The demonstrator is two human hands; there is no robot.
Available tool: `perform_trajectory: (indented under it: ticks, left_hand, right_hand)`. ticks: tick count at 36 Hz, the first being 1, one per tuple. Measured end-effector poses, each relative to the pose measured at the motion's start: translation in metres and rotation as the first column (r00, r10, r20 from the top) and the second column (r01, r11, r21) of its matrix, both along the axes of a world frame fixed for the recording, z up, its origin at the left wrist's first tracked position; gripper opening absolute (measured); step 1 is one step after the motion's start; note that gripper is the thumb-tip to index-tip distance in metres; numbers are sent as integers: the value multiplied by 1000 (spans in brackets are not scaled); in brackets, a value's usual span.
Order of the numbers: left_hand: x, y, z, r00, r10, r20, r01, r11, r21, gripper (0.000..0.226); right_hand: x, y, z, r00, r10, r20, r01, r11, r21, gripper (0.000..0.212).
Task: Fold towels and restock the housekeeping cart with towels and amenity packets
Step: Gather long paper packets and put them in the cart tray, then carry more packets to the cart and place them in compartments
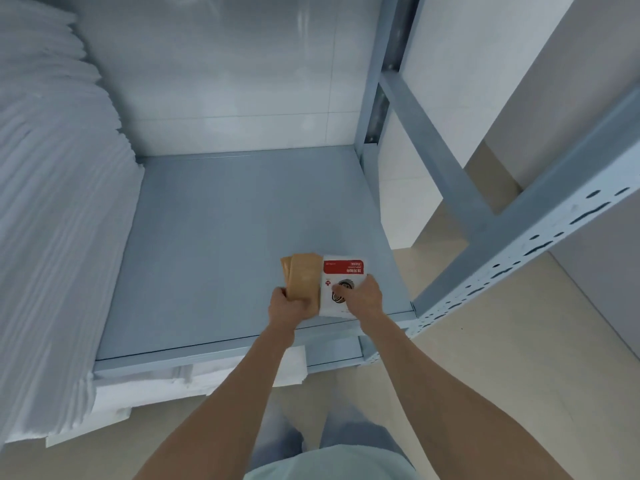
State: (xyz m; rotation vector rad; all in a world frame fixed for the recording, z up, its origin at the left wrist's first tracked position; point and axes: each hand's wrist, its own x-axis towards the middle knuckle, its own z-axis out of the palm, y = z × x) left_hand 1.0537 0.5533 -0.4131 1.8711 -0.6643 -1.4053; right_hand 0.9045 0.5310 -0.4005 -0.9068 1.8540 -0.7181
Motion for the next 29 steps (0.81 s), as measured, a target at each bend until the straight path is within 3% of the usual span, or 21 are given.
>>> perform_trajectory:
  ticks: [2, 5, 9, 16, 23, 29]
  left_hand:
    - [6, 6, 14, 990, 11, -143, -16, 999, -38, 41]
    - [12, 14, 41, 942, -34, -335, 5, 996, -87, 41]
    - [14, 18, 71, 889, -129, -439, 80, 989, -127, 36]
    - [-9, 26, 102, 846, -346, -404, 264, 932, -247, 52]
    - [-64, 61, 117, 795, -456, -400, 343, 882, -324, 33]
    - [-137, 114, 129, 790, -505, -349, 379, 848, -370, 34]
  right_hand:
    - [-3, 7, 12, 996, -33, 85, 36, 998, -41, 32]
    - [-6, 17, 33, 960, -132, 247, 150, 987, -56, 18]
    - [-7, 29, 60, 888, -246, 387, 273, 962, -16, 14]
    - [-18, 66, 86, 868, -276, 413, 363, 920, -148, 26]
    - [-62, 124, 101, 817, -319, 480, 465, 857, -221, 27]
    - [-129, 188, 114, 817, -352, 457, 509, 812, -285, 19]
